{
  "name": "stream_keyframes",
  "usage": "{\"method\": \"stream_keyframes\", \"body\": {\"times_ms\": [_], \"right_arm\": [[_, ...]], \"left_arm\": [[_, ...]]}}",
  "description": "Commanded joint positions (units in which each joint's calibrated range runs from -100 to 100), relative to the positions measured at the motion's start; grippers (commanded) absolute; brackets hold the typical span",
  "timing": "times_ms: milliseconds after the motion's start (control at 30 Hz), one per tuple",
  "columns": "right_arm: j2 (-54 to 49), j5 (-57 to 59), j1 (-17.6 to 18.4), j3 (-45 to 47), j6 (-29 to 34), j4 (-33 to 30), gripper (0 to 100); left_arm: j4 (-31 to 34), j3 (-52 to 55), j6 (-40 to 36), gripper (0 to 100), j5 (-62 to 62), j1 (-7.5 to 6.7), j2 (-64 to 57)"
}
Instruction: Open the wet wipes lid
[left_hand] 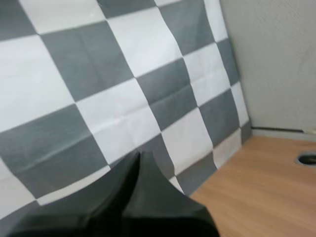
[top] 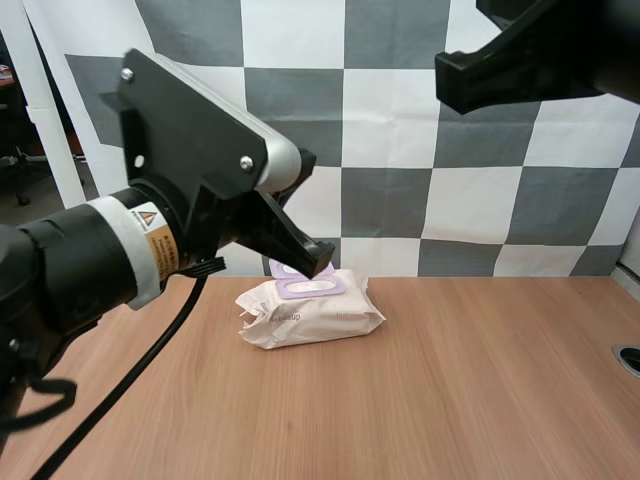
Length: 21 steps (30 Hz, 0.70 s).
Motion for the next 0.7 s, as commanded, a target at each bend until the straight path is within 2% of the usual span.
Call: {"method": "stream_keyframes", "body": {"times_ms": [0,100,167,267,333,400,500,600,667], "right_arm": [[-2.33,-7.28,-0.36,5.45,0.75,-0.52,0],[-5.13,-14.87,-0.53,14.25,0.75,-0.85,0],[-6.95,-21.42,-0.53,21.84,0.75,-0.38,0],[-8.69,-32.62,-0.53,31.71,0.75,-0.38,0],[-9.26,-35.56,-0.59,37.72,0.66,-0.60,0],[-9.42,-36.28,-0.61,41.62,0.66,-0.73,0],[-9.57,-38.39,-0.61,48.10,0.66,-0.73,0],[-10.45,-42.61,-0.67,53.86,0.66,-0.73,0],[-11.31,-43.65,-0.67,56.50,0.66,-0.73,0]], "left_arm": [[0.00,1.35,-9.93,0,40.40,-0.08,-27.18],[0.00,4.99,-10.73,0,48.71,-0.56,-27.18],[0.00,9.46,-10.40,0,49.58,-1.83,-27.18],[0.00,17.46,-2.08,0,49.74,-4.22,-27.18],[0.00,24.03,5.46,0,51.03,-5.64,-27.18],[0.00,29.18,9.96,0,54.07,-6.34,-27.18],[0.00,35.56,10.24,0,59.72,-7.02,-27.18],[0.00,38.80,9.22,0,62.12,-7.19,-27.18],[0.00,38.80,12.47,0,62.12,-7.19,-27.18]]}}
